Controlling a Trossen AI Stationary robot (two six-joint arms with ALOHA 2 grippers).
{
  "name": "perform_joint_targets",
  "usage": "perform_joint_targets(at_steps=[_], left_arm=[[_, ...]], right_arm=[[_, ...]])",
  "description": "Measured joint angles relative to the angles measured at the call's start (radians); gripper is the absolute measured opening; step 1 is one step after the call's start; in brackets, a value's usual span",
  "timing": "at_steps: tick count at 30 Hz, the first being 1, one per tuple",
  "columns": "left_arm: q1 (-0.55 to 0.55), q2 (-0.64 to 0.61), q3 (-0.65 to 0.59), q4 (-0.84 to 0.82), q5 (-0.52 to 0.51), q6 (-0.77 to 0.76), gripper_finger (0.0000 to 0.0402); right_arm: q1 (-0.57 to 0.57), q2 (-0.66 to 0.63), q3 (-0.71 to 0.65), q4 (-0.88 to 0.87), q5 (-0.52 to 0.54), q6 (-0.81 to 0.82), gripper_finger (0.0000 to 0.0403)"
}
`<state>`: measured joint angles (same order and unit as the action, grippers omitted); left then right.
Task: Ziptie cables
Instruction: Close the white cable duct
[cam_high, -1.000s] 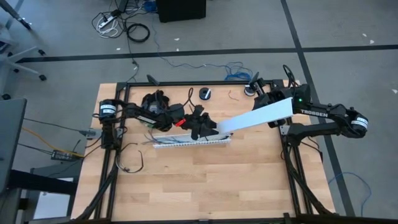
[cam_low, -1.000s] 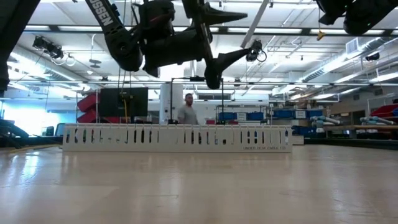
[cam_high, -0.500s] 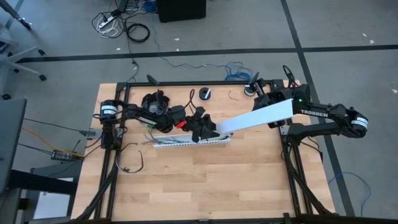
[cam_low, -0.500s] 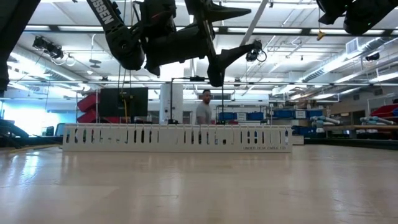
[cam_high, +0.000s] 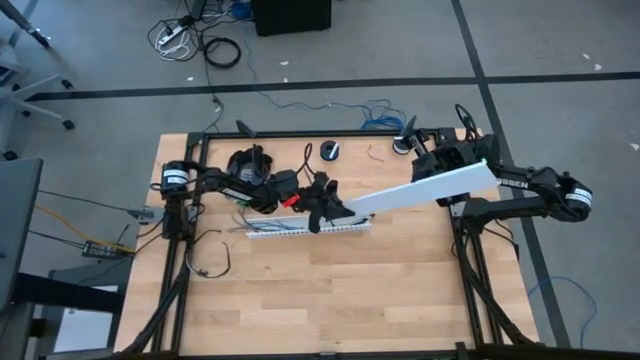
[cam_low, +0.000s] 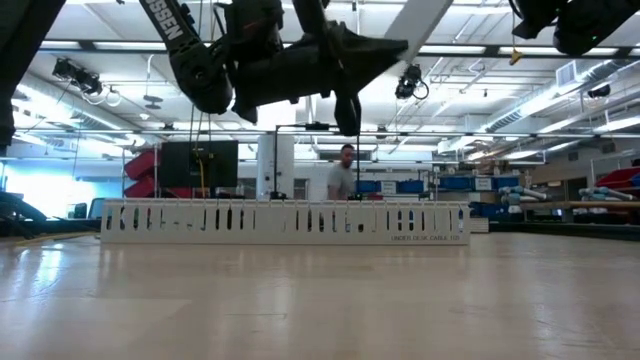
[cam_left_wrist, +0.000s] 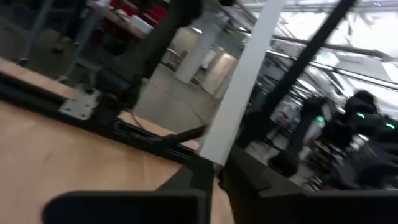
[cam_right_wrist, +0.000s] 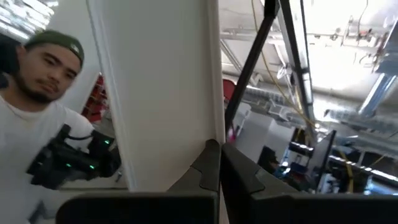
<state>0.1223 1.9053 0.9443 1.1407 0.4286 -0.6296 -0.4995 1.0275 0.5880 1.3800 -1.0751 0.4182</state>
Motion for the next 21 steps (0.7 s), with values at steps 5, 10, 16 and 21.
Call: perform_joint_targets(at_steps=[5,10,16,21], left_arm=[[-0.001,0.0,0.0,0.049,0.031,0.012,0.0003],[-0.002,0.0,0.0,0.099,0.041,0.008,0.0001],[0.0,-0.001,0.0,0.185,0.036,-0.007,0.0],[0.001,-0.001,0.0,0.283,0.067,-0.018,0.0]], right_arm=[[-0.001,0.0,0.001,-0.001,-0.031,0.104,0.0005],[-0.055,0.0,0.001,-0.031,-0.127,0.327,0.0021],[-0.204,-0.011,-0.002,-0.153,-0.239,0.496,0.0058],[-0.362,-0.034,-0.002,-0.32,-0.248,0.435,0.0085]])
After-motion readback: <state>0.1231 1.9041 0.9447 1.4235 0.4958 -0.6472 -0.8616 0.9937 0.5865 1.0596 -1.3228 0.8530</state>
